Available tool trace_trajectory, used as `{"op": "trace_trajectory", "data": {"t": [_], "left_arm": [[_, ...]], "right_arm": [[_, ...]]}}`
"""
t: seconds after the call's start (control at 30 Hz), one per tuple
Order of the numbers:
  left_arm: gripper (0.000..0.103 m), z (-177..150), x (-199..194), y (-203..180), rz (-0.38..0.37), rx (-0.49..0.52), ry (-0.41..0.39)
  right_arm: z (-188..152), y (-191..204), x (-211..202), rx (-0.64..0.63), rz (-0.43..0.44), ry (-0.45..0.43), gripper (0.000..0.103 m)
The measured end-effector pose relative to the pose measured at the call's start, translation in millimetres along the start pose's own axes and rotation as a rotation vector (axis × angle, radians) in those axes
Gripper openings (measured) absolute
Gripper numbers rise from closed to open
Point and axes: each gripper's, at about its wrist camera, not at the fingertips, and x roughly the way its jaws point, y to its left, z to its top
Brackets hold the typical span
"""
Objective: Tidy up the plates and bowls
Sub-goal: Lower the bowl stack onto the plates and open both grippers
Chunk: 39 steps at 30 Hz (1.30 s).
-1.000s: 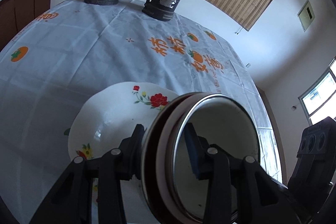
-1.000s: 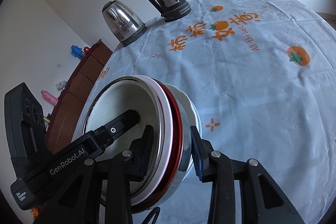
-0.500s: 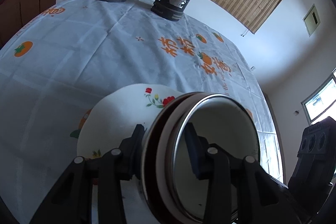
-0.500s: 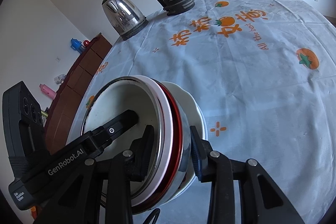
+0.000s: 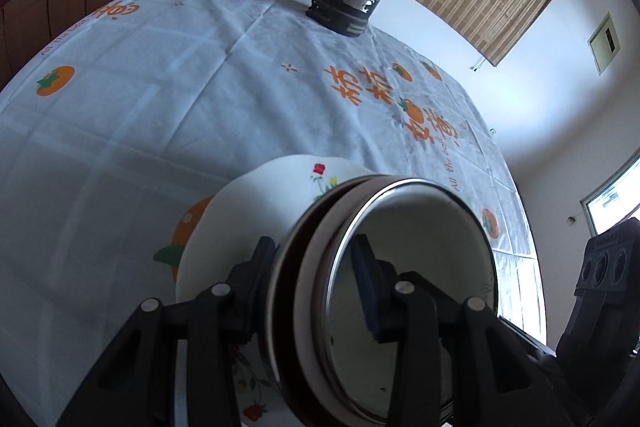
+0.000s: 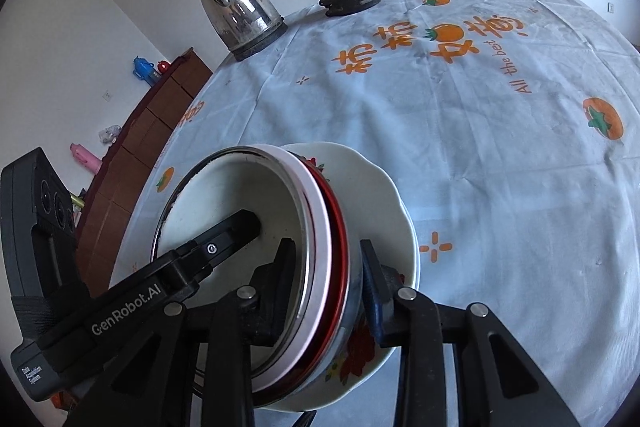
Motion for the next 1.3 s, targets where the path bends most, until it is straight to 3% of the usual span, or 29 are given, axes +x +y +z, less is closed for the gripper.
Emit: {"op": "trace_trajectory", "data": {"t": [1.0,1.13,1.2,1.27,1.3], "left_arm": [[0.040,7,-1,2,0.057,0.051,-0.012],[0.042,8,-3,-2,0.087,0.074,-0.019],[0.046,8,-8,-4,0.118,0.089,-0.042],[0.059,8,-20,-4,0.143,0.102,-0.092],[0.070,9,-26,-5,0.155,0.108,-0.116]], "right_arm": [[6,8,6,-0.052,-0.038,-0.016,0.036],[9,-1,4,0.002,0.015,0.005,0.038],[10,-4,-4,0.022,0.020,-0.019,0.047],[9,-5,-17,0.021,0.017,-0.059,0.060],[9,-4,-23,0.017,0.005,-0.077,0.068]]}}
